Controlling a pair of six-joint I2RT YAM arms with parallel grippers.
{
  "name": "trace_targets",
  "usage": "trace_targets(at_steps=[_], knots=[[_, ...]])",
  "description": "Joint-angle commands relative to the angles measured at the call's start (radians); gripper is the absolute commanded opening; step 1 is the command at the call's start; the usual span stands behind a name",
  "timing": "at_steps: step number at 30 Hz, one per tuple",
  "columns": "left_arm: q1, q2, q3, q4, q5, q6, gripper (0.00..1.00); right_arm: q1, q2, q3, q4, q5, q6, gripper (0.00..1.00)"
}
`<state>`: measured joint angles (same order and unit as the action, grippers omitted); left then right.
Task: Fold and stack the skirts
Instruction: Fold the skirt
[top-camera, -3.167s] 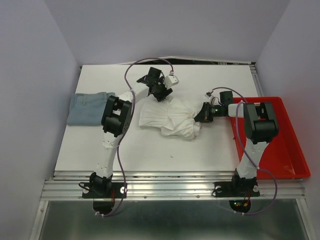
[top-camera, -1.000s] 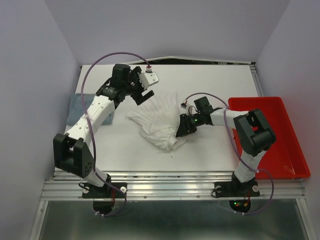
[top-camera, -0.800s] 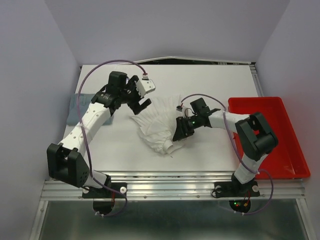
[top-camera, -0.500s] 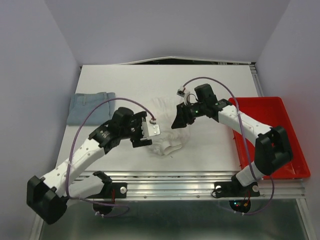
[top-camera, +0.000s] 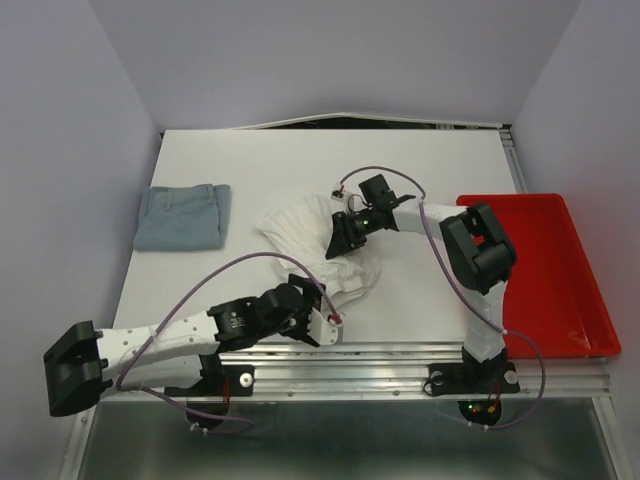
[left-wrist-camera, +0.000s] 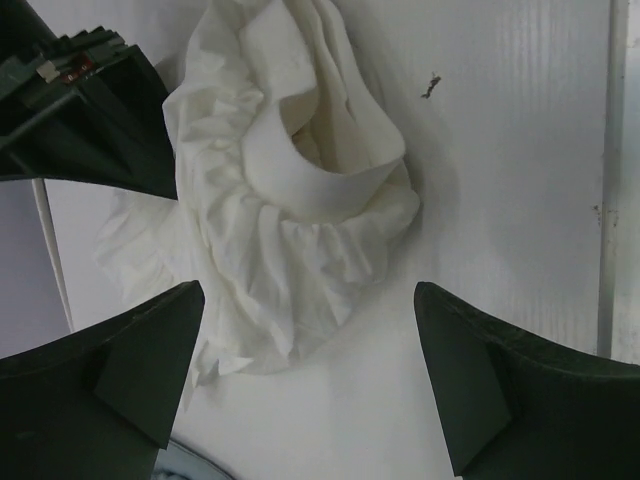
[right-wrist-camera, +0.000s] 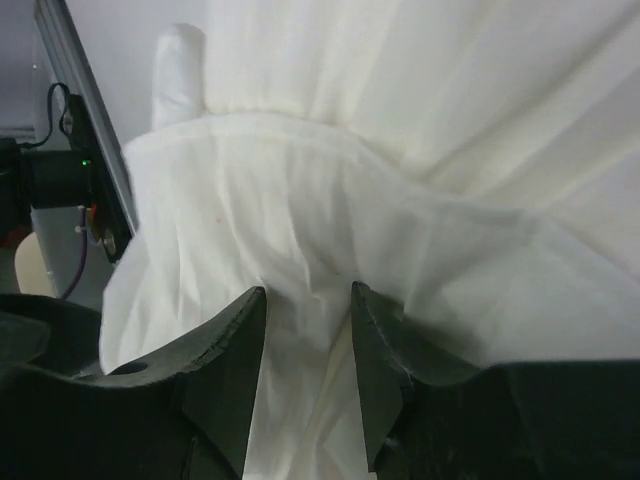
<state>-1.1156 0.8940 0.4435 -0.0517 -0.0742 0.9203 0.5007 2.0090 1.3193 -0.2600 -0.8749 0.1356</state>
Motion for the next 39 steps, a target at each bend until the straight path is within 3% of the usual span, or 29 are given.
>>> trace_targets(at_steps=[1, 9, 21, 30, 39], knots=[[-0.123, 0.078, -0.022, 0.171, -0.131, -0.018, 0.98, 0.012, 0.075, 0.014, 0.074, -0.02, 0.012, 0.44], [-0.168, 0.341, -0.002, 0.403, -0.265, -0.029, 0.98, 0.012, 0.142, -0.068, 0.133, 0.03, 0.022, 0.41], [-0.173, 0.554, -0.015, 0.618, -0.403, 0.035, 0.98, 0.012, 0.139, -0.115, 0.15, 0.042, 0.035, 0.4], [-0.23, 0.415, -0.095, 0.687, -0.46, 0.126, 0.98, 0.012, 0.142, -0.137, 0.156, 0.048, 0.032, 0.4], [-0.273, 0.438, -0.065, 0.67, -0.555, 0.101, 0.98, 0.012, 0.143, -0.141, 0.154, 0.034, 0.035, 0.4]])
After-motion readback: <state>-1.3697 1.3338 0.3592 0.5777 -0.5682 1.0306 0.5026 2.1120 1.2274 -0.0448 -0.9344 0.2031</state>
